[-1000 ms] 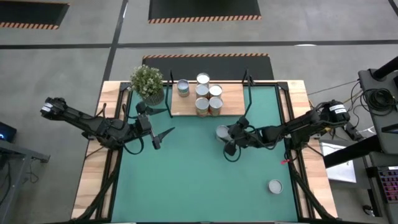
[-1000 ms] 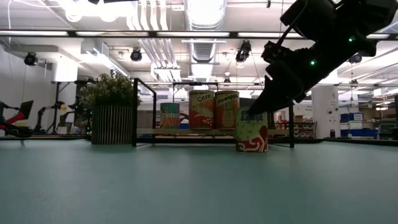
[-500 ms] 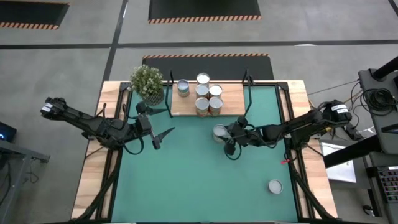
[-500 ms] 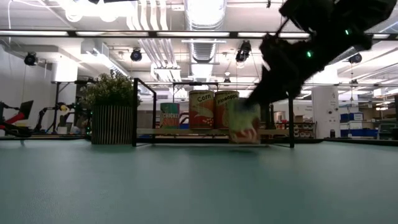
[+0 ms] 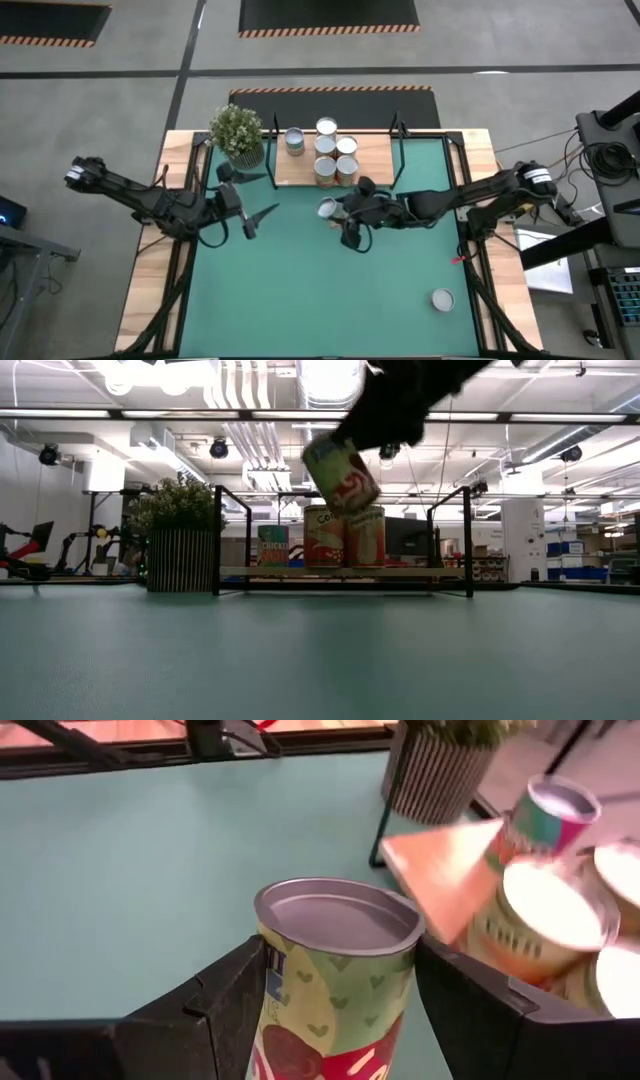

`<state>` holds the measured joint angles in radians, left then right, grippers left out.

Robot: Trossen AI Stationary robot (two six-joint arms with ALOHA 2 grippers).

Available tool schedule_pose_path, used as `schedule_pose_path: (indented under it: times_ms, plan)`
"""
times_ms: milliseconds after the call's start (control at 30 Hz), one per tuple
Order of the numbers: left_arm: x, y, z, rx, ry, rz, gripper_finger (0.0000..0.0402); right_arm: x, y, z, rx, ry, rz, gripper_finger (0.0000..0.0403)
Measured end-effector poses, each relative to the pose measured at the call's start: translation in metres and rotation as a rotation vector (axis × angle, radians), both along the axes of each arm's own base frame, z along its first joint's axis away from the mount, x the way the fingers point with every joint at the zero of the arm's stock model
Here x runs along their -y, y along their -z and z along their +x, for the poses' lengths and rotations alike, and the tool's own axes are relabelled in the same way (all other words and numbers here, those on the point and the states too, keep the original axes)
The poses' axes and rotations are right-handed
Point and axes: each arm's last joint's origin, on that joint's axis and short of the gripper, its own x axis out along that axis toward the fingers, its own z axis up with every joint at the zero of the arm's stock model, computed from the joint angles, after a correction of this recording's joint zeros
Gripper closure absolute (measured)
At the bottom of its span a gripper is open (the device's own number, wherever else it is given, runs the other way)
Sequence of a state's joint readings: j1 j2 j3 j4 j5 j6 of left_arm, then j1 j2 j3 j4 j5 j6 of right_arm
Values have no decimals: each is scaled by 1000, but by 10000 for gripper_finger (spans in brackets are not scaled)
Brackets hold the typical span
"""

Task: Pick and place cans onto a shelf
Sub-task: Put the canned spaghetti sauce on the shelf

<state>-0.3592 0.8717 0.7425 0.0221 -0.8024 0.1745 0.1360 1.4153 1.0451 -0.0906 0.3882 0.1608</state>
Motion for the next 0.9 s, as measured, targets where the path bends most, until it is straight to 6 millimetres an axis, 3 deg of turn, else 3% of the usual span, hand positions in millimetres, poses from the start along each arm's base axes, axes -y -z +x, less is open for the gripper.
schedule_pose_path:
  times_ms: [233,500,700,900]
  plan:
    - [-3,-4,-10,45,2,-30,49,12,-20,48,-69,-28,-119,172]
    - [-7,-11,-25,138,13,-123,49,51,-22,109,-68,-65,-134,190]
    - [-6,-12,-38,169,48,-141,49,77,-6,129,-93,-79,-106,203]
    - [-6,-9,-41,164,59,-135,49,70,-1,127,-90,-195,-39,227]
